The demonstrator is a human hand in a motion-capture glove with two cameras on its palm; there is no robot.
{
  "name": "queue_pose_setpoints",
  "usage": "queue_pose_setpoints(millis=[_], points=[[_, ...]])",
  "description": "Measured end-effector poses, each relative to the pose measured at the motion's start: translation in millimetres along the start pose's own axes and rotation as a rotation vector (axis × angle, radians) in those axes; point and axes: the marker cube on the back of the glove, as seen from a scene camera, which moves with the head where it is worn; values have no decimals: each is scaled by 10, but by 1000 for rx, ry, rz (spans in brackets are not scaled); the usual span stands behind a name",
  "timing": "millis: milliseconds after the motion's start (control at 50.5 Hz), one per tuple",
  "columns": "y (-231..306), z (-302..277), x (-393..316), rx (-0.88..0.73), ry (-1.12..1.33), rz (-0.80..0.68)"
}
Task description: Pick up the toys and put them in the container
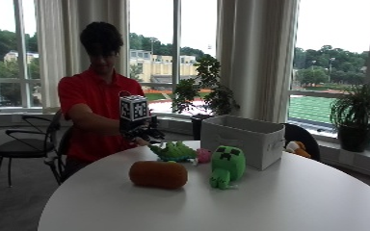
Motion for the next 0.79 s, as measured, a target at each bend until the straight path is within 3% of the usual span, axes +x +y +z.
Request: queue_pose_setpoints(millis=[436, 793], points=[[26, -73, -6, 26, -6, -25], [-542, -5, 384, 13, 18, 37]])
